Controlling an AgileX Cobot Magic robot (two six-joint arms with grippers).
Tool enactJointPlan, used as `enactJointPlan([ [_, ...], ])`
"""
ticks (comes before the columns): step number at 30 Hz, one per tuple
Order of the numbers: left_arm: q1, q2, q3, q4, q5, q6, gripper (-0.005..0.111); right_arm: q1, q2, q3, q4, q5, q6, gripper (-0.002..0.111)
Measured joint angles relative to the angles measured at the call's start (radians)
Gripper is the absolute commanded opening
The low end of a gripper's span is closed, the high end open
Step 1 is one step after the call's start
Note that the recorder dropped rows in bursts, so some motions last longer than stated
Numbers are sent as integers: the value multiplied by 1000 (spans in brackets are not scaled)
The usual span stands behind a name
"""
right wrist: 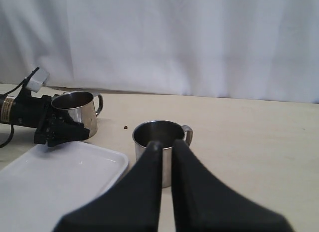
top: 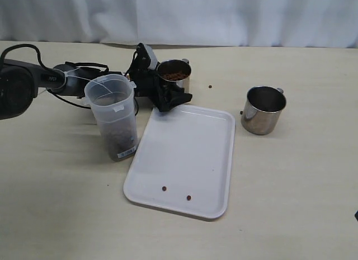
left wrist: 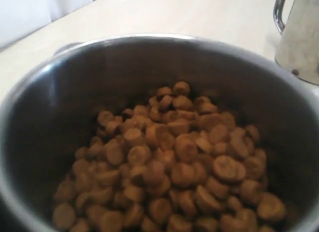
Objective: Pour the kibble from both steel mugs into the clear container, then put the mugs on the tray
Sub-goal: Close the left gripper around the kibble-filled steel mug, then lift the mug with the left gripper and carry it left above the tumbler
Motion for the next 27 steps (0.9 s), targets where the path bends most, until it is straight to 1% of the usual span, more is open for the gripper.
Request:
enactJointPlan([
  [7,0,4,-2,-54,-6,2,76,0,0,0,0,0,0,5],
  [8,0,4,-2,-57,-12,2,74,0,0,0,0,0,0,5],
  [10,0,4,-2,-62,-33,2,65,0,0,0,0,0,0,5],
  [11,0,4,-2,-64,-38,2,56,0,0,0,0,0,0,5],
  [16,0,4,-2,-73,-47,2,23,0,0,0,0,0,0,5],
  [18,0,4,-2,-73,-47,2,14,0,0,0,0,0,0,5],
  [20,0,4,-2,-73,-47,2,8,0,0,0,0,0,0,5],
  [21,0,4,-2,-73,-47,2,0,0,0,0,0,0,0,5],
  [25,15,6,-4,-69,-71,6,0,0,0,0,0,0,0,5],
  [27,45,8,-4,-66,-121,9,0,0,0,0,0,0,0,5],
])
